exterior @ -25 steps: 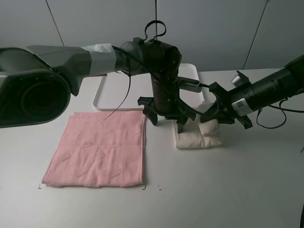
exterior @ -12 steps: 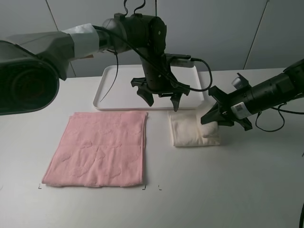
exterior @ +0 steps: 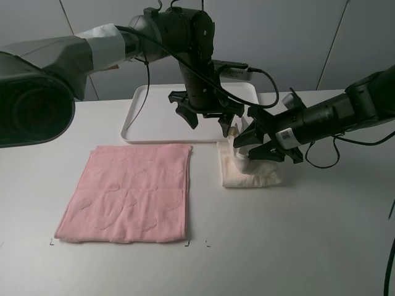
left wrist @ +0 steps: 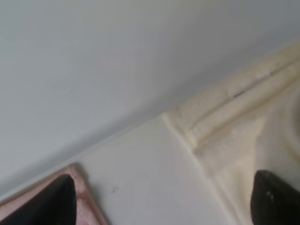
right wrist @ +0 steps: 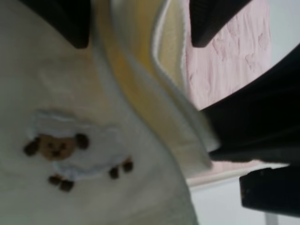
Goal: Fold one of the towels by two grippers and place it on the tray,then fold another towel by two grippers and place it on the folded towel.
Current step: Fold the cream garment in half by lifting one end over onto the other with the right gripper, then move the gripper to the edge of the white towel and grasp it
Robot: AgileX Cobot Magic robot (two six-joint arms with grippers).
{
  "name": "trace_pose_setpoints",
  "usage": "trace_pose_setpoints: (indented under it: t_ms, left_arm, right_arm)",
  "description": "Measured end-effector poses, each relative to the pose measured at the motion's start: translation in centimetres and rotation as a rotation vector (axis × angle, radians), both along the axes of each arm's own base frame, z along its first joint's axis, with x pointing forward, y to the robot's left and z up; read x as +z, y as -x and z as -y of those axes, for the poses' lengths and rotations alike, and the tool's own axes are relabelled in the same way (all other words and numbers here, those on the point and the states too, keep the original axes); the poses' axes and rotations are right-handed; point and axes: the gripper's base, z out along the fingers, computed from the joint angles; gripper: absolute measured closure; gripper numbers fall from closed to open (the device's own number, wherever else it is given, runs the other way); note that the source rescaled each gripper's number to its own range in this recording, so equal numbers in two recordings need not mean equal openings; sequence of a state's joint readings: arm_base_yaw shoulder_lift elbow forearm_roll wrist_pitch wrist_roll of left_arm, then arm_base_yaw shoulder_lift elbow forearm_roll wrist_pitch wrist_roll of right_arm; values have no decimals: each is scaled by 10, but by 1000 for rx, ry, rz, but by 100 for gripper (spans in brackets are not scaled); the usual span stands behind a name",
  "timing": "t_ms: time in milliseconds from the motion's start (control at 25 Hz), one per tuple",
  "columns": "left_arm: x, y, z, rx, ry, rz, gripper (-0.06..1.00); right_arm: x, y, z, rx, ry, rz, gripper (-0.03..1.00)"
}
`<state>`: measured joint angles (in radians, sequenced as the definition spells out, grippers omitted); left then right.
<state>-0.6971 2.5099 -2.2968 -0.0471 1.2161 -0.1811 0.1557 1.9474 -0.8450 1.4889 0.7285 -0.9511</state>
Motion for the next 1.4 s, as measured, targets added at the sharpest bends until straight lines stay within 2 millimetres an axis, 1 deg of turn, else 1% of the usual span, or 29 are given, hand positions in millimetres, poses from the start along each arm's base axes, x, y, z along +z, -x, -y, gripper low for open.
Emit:
trace_pose_setpoints:
  t_ms: [120,280,400,560,640,760,840,1080,1200,1240,1280,1360,1400]
  left_arm:
    - [0,-2,-2,-8,-13,11,-1]
    - [0,-6,-8,-1,-11,10,-1]
    - [0,-13,-17,15,-4,5,-1]
    - [0,-22,-28,21,-8,9,-1]
    - [0,-25,-31,16,-11,12,-1]
    - [0,-25,-32,7,-11,13,-1]
    - [0,-25,-32,4,-12,13,-1]
    - [0,-25,-32,-18,-12,15,-1]
    - [0,-25,-31,-21,-10,13,-1]
    - [0,-25,-31,-21,-10,13,-1]
    - [0,-25,-31,-21,-10,13,-1]
    - [0,-25,-31,-21,-11,12,-1]
    - [0,-25,-31,-23,-11,12,-1]
  right_arm:
    - [0,1,-5,20,6,18,35]
    - [-1,2,0,50,23,23,33]
    - [0,-2,13,19,8,18,33]
    - [0,-9,41,-69,5,19,33]
    - [0,-12,55,-113,5,19,33]
    - [0,-14,67,-148,11,19,33]
    - [-2,-13,70,-137,30,16,33]
    - [-31,-10,71,-120,49,-67,33]
    - [-37,-9,69,-104,23,-89,33]
    - [-39,-8,68,-96,12,-93,34]
    - [-40,-8,67,-90,3,-91,37]
    - [-43,-8,67,-81,-7,-94,49]
    - [-44,-7,66,-71,-10,-91,57]
